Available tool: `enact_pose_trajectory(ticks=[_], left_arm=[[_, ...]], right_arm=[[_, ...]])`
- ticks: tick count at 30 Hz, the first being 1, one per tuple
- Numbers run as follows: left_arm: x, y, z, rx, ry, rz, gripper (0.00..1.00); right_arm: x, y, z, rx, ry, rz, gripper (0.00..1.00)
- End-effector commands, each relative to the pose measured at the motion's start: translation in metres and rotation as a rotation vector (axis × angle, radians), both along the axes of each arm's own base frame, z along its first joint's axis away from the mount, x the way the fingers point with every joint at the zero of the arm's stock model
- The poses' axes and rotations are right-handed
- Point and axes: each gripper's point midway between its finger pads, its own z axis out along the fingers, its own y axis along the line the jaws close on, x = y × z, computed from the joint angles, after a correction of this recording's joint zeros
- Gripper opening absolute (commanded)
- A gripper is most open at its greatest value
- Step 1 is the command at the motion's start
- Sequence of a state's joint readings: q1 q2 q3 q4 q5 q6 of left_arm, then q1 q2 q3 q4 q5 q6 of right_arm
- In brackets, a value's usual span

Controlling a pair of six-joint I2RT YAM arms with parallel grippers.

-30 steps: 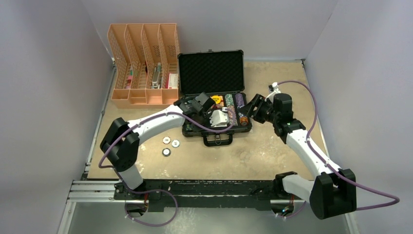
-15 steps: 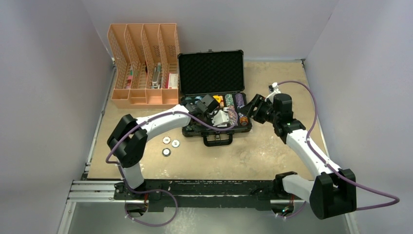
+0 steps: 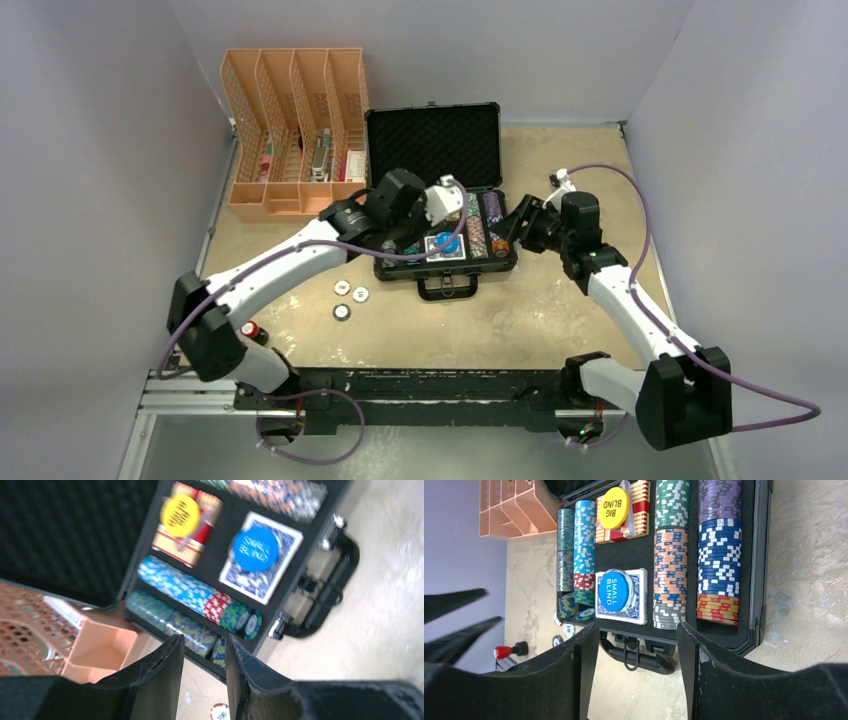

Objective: Pack up texas hold em set

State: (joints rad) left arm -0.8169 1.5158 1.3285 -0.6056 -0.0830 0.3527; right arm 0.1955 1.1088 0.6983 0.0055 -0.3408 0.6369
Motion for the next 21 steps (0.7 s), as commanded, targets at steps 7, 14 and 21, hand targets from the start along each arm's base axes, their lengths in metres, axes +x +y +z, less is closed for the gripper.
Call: enact_pose_trajectory(ticks=[7, 14, 21], left_arm=[[0.045, 0.088, 0.169, -0.644, -0.479, 0.824, 0.53], [0.028, 0.149, 0.214, -0.709, -0.446, 1.081, 0.71], [0.003, 0.167, 0.240, -0.779, -0.452, 1.042, 0.78]], right_arm=[[-0.002, 0.068, 0.046, -0.110, -0.153, 0.177, 0.63], [-0.031, 0.175, 0.032, -0.237, -0.164, 0.387, 0.66], [-0.073, 0.279, -0.007, -0.515, -0.216, 0.562, 0.71]])
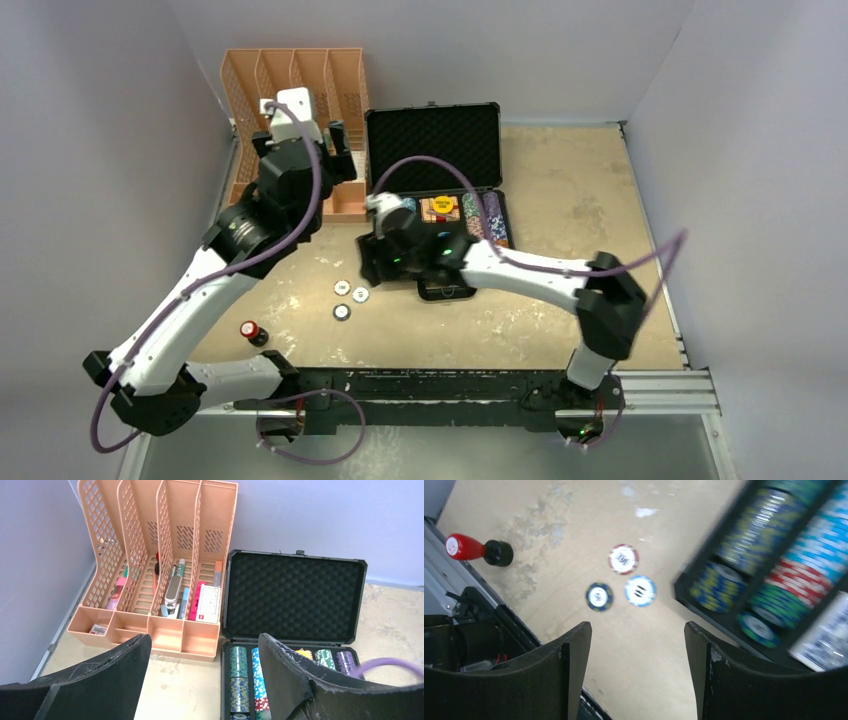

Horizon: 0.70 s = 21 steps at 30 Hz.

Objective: Pack up texas hold em set

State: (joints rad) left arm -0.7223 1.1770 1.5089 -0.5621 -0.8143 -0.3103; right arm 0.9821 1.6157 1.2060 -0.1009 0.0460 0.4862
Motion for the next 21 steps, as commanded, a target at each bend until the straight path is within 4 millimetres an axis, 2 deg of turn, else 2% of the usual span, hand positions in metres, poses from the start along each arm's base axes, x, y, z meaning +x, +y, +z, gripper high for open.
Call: enact_pose_trajectory(ticks=[1, 4, 6, 10, 13, 21], left_arm=[[-0.020, 0.013, 0.020, -0.068, -0.025, -0.015, 0.78], [-0.028, 0.010, 0.021, -0.087, -0.020, -0.064, 0.78], [-0.032, 0.014, 0.022, -0.085, -0.026, -0.063, 0.78], [-0.036, 0.023, 0.018, -0.062, -0.028, -0.039, 0.78], [-0.036, 0.023, 0.011, -0.042, -0.016, -0.048, 0.78], [-0.030, 0.017, -0.011, 0.012, 0.030, -0.057, 0.79]], right_arm=[[-0.014, 0.049, -0.007, -0.191, -0.145, 0.049, 0.72], [-0.031, 0.081, -0.027, -0.279, -0.162, 0.103, 0.74], [-0.038, 0.093, -0.044, -0.324, -0.153, 0.124, 0.75], [-0.039, 0.100, -0.070, -0.379, -0.121, 0.129, 0.76], [-0.041, 0.102, -0.084, -0.403, -0.101, 0.145, 0.76], [-0.050, 0.122, -0.109, -0.399, -0.037, 0.222, 0.70]])
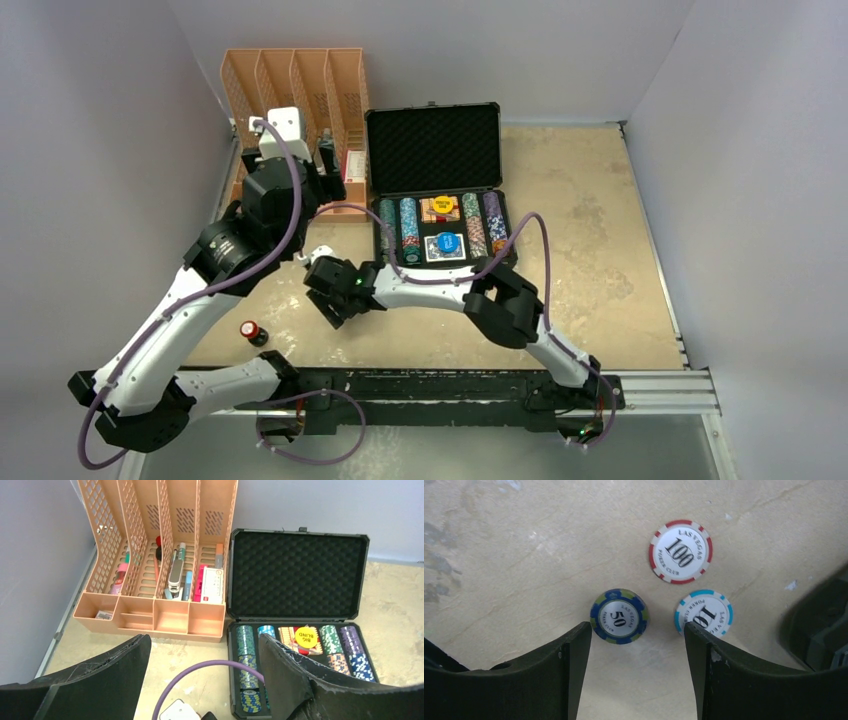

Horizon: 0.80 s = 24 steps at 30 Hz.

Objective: Pack up texas hold em set

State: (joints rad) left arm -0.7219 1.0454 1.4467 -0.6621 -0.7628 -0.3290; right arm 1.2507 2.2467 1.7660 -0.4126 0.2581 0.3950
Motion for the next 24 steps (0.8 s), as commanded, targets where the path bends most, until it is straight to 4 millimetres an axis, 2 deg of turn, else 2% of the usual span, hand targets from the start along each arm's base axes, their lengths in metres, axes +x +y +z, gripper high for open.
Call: enact_pose_trajectory(ticks=[1, 6, 13, 16, 18, 20, 24], left_arm=[[0.004, -0.003, -0.004, 0.025, 0.004, -0.012, 0.78], [0.006, -0.004, -0.008, 0.041, 0.012, -0.007, 0.78], [0.006, -0.002, -0.010, 0.043, 0.016, 0.003, 0.79], [0.005, 0.003, -0.013, 0.047, 0.026, 0.037, 0.79], [0.003, 0.009, -0.016, 0.037, 0.033, 0.069, 0.79], [0.002, 0.008, -0.024, -0.006, 0.042, 0.081, 0.79], [-0.001, -0.007, -0.058, -0.103, 0.098, 0.043, 0.79]], right_arm=[[0.001, 0.022, 0.017, 0.051, 0.005, 0.040, 0.70], [-0.001, 0.027, 0.009, 0.045, 0.025, 0.060, 0.65], [0.002, 0.019, -0.002, 0.010, 0.033, 0.037, 0.48], [0.007, 0.014, 0.005, 0.019, 0.022, 0.005, 0.39], [0.012, 0.012, 0.017, 0.060, 0.015, -0.023, 0.37], [0.015, 0.010, 0.039, 0.139, 0.004, -0.035, 0.38], [0.021, 0.005, 0.102, 0.357, -0.022, -0.050, 0.39]])
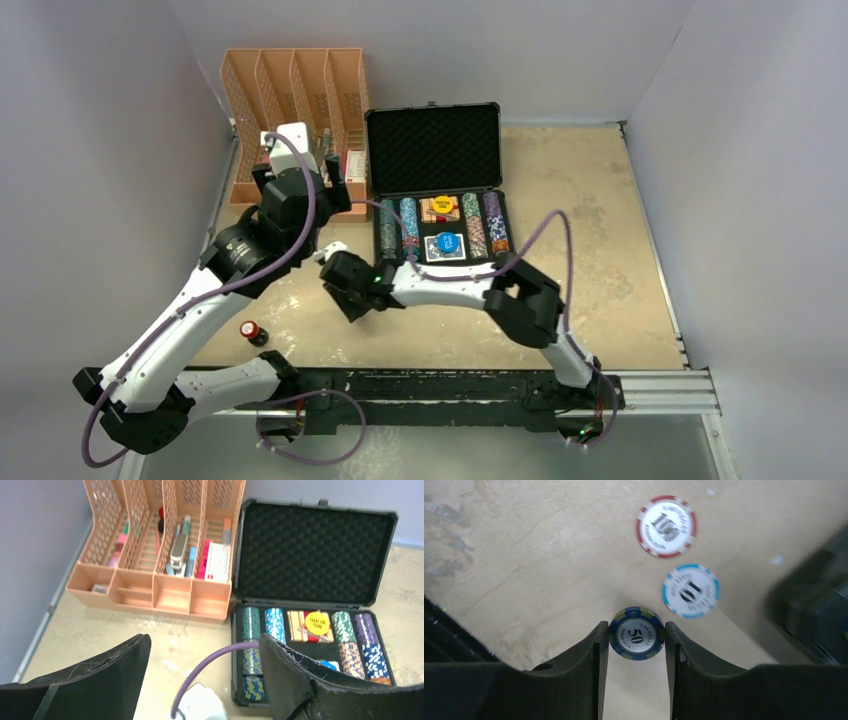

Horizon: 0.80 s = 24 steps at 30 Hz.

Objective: Pack up texas hold em set

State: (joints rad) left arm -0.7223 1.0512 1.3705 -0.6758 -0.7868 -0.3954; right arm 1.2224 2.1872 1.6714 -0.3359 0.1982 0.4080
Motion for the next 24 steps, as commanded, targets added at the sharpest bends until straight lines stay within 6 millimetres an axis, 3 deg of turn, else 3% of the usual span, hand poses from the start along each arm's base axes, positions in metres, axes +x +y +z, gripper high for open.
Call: enact_pose_trajectory(ticks=[1, 9, 13, 17, 21, 24], left_arm=[[-0.006, -0.005, -0.029, -0.128, 0.036, 0.024, 0.79], [-0.014, 0.010, -0.034, -0.271, -0.020, 0.122, 0.78], [-0.019, 0.003, -0.046, -0.323, -0.012, 0.075, 0.77], [-0.020, -0.020, -0.073, -0.364, 0.022, -0.032, 0.75], [-0.021, -0.055, -0.085, -0.414, 0.060, -0.190, 0.74], [-0.026, -0.088, -0.093, -0.442, 0.080, -0.365, 0.73]], right_arm=[[0.020, 0.006, 0.110, 0.335, -0.068, -0.061, 0.39], [0.039, -0.050, 0.183, 0.605, -0.053, -0.208, 0.40], [0.058, -0.082, 0.201, 0.714, -0.048, -0.338, 0.42], [0.086, -0.117, 0.210, 0.806, 0.002, -0.483, 0.42], [0.095, -0.135, 0.235, 0.912, 0.000, -0.526, 0.42], [0.098, -0.143, 0.243, 0.933, 0.010, -0.570, 0.42]])
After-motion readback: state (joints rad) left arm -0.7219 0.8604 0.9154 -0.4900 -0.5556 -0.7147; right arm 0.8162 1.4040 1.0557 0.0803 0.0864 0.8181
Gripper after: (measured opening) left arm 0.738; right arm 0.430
